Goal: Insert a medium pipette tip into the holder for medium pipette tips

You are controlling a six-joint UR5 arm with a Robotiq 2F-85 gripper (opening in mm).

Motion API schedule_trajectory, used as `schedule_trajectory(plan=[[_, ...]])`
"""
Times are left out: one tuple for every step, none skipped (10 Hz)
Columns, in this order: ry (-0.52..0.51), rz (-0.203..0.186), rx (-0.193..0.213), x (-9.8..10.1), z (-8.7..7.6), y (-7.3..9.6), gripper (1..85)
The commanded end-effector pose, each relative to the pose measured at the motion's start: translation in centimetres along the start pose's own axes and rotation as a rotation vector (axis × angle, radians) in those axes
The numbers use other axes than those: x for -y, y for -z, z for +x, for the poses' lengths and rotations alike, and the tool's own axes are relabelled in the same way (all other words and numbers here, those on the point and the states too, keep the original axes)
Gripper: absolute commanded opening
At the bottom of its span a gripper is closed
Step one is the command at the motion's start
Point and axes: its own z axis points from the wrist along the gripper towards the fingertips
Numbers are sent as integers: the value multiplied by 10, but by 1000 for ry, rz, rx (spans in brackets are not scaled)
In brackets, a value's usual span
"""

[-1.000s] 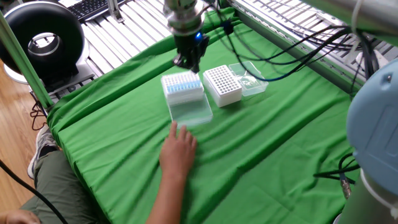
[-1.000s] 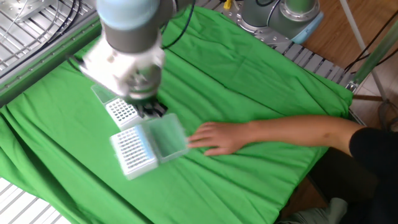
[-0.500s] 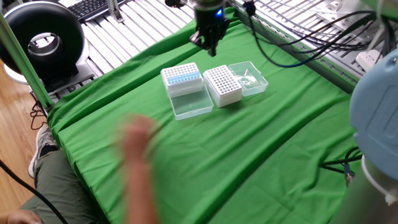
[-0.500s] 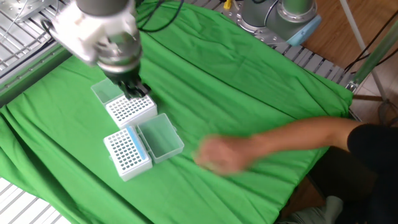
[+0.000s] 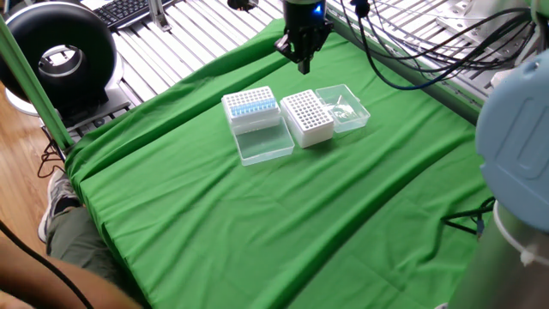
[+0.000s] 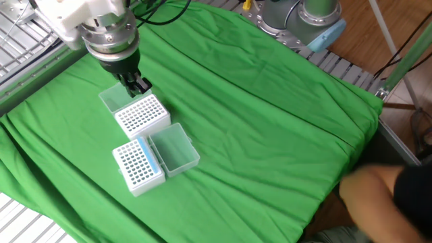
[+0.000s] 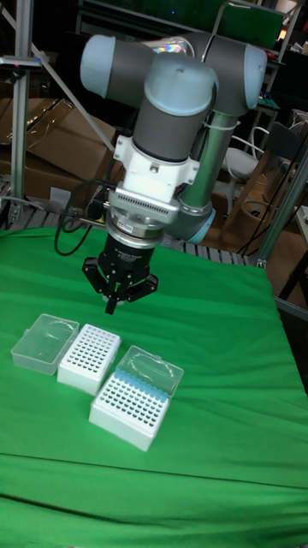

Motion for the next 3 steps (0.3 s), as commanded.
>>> schedule_trajectory(plan=[[4,-18,-15,6,2,-5,17],[12,-19,-14,7,2,-6,13],[17,-19,-14,8,2,-7,10]])
